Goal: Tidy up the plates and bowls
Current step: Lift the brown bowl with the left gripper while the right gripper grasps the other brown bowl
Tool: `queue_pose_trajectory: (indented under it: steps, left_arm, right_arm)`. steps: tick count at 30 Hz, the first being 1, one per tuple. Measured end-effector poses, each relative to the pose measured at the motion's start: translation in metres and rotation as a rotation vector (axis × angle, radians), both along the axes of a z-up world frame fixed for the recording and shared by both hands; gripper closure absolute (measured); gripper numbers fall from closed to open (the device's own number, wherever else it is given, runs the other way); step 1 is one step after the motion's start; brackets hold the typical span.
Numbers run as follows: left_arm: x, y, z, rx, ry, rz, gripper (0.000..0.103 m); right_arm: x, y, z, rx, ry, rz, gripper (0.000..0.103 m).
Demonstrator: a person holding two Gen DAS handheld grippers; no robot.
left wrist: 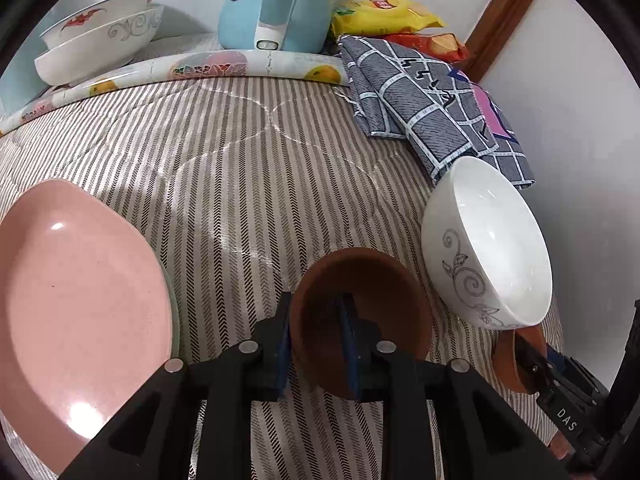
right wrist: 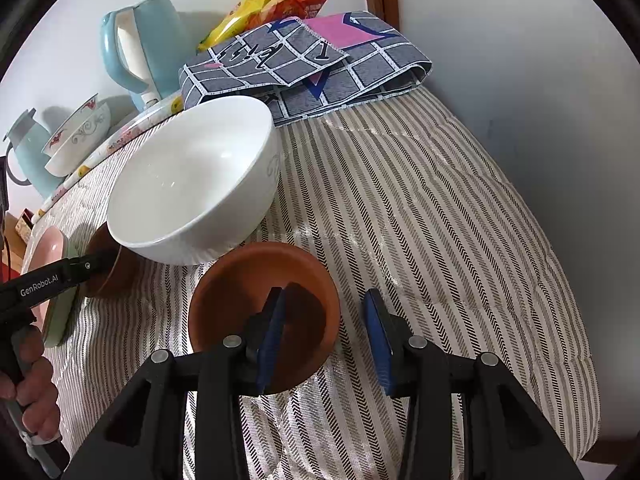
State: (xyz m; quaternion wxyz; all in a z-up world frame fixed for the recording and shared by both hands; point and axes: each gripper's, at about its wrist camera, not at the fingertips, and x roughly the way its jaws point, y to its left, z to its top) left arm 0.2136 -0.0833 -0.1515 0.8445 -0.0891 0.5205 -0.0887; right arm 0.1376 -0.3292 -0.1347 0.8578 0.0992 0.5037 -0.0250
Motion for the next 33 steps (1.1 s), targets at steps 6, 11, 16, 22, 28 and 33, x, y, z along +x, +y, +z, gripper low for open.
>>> queue_pose_trajectory:
  steps: [6, 11, 16, 22, 28, 33]
  left_arm:
    - [-0.001, -0.002, 0.0, 0.008, -0.022, -0.009, 0.079]
    - [-0.002, -0.006, 0.0, 0.04, -0.034, -0.011, 0.079]
    - [-0.004, -0.006, 0.002, 0.03, -0.022, 0.01, 0.081]
    - [-0.006, 0.001, 0.004, -0.037, 0.0, 0.024, 0.093]
    - [-0.014, -0.002, 0.016, -0.056, -0.03, 0.01, 0.095]
    - [-0.023, -0.002, 0.022, -0.079, -0.032, 0.008, 0.095]
  right_arm:
    - [0.001, 0.001, -0.001, -0.005, -0.005, -0.005, 0.061]
    - [0.002, 0.005, 0.0, -0.027, -0.007, -0.018, 0.061]
    - [0.003, 0.009, 0.001, -0.005, 0.001, -0.009, 0.079]
    - [0.001, 0.009, 0.006, -0.013, -0.007, -0.024, 0.091]
    - [-0.005, 0.01, 0.017, -0.008, -0.037, -0.025, 0.094]
    - [-0.01, 0.016, 0.027, -0.033, -0.066, -0.008, 0.094]
